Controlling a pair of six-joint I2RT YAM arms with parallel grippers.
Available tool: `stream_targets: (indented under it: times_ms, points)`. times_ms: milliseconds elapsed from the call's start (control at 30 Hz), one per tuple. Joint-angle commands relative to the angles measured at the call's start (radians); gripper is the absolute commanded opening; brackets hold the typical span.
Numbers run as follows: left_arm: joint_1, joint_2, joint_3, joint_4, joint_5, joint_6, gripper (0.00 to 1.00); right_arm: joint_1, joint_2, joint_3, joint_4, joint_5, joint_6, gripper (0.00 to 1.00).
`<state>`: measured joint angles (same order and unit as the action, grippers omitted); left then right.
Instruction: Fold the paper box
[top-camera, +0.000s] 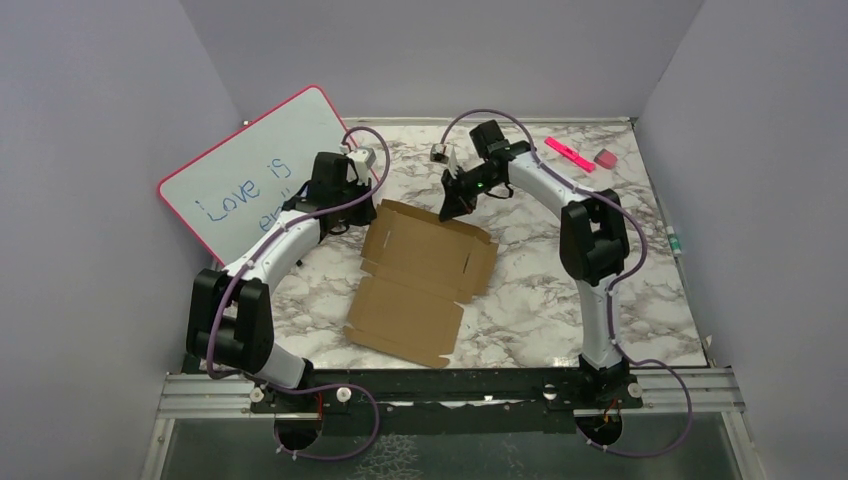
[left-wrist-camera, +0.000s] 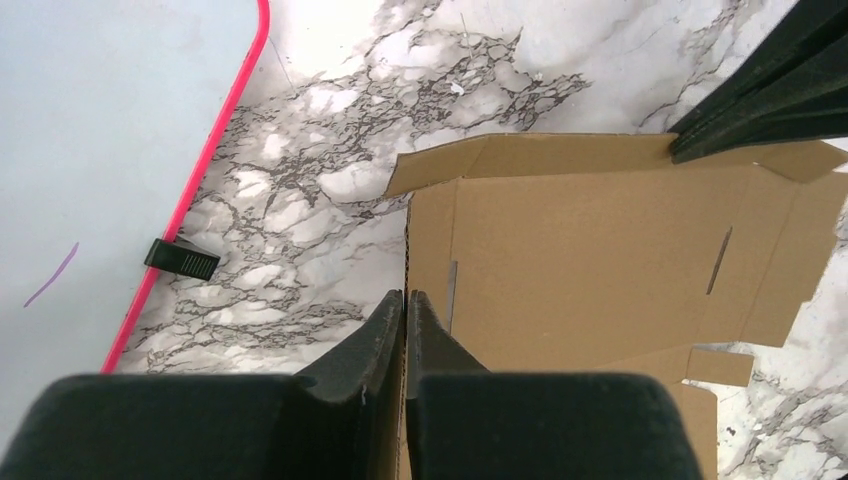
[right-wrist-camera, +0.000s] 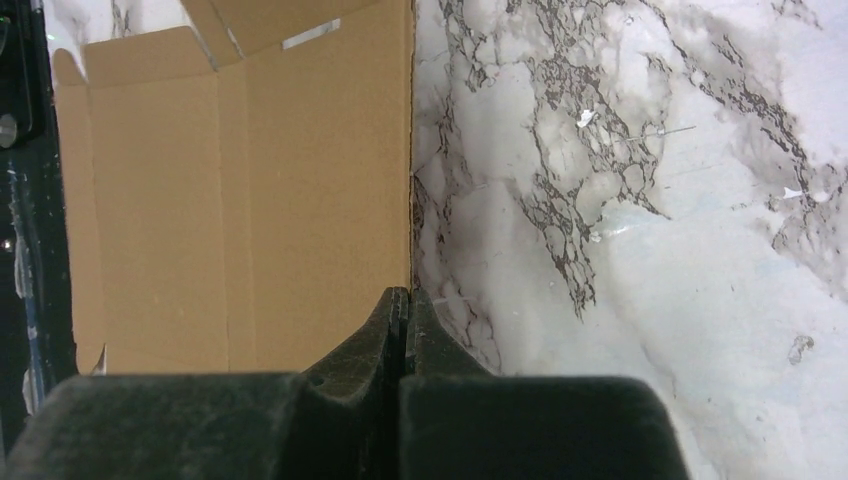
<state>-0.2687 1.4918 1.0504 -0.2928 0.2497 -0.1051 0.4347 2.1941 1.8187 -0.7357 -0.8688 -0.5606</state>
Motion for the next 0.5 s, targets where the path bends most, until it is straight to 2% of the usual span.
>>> stream_targets:
  times_ms: [0, 233, 467]
  points:
    - [-0.003, -0.042, -0.016, 0.029, -0.029, -0.083, 0.10, 0.004, -0.101, 0.000, -0.029, 0.038, -0.021, 0.01]
    - [-0.003, -0.087, -0.073, 0.057, -0.092, -0.277, 0.28, 0.020, -0.178, -0.022, -0.042, 0.100, -0.020, 0.01]
    - [-0.003, -0.136, -0.181, 0.201, -0.136, -0.385, 0.37, 0.063, -0.269, -0.064, -0.045, 0.173, -0.093, 0.01]
